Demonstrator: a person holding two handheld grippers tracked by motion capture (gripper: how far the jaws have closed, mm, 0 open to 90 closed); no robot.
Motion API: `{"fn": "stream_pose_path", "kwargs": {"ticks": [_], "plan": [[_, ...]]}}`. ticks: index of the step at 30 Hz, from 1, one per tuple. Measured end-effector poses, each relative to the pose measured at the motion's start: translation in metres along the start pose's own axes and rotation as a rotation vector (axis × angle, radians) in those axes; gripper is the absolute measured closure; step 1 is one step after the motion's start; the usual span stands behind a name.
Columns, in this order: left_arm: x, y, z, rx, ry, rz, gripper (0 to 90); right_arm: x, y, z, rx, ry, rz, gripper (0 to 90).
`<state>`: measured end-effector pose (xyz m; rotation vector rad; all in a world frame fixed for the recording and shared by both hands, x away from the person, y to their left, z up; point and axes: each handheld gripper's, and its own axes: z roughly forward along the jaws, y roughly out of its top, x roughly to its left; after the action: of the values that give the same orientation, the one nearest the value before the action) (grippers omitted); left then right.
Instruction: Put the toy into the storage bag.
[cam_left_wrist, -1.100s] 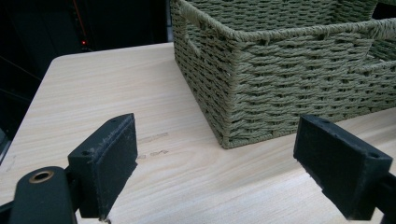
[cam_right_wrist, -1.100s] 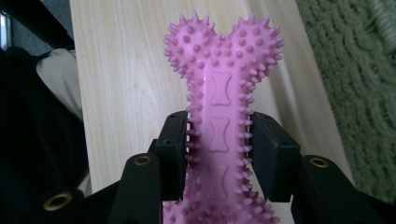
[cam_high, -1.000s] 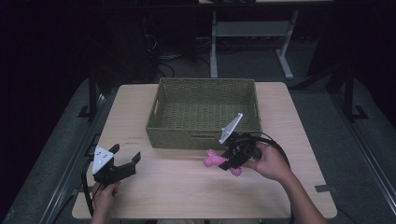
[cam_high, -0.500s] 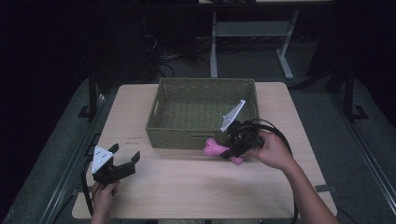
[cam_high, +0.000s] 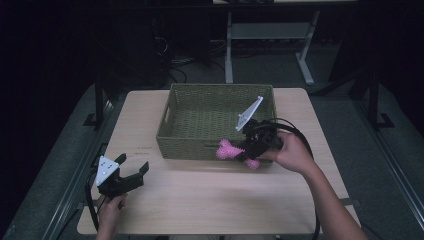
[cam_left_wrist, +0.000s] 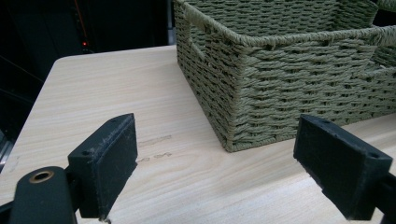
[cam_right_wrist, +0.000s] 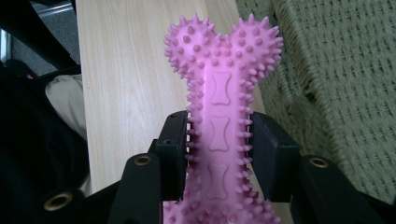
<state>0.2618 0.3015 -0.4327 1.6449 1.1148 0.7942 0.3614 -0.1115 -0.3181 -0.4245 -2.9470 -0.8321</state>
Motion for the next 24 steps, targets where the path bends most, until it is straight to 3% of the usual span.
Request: {"fn": "stream_pose_path", "kwargs": {"ticks": [24], "plan": [[0.0, 0.0, 0.0, 0.001, 0.001, -0.006, 13.0, -0.023, 0.027, -0.016, 0.005, 0.028, -0.025, 58.0]]}}
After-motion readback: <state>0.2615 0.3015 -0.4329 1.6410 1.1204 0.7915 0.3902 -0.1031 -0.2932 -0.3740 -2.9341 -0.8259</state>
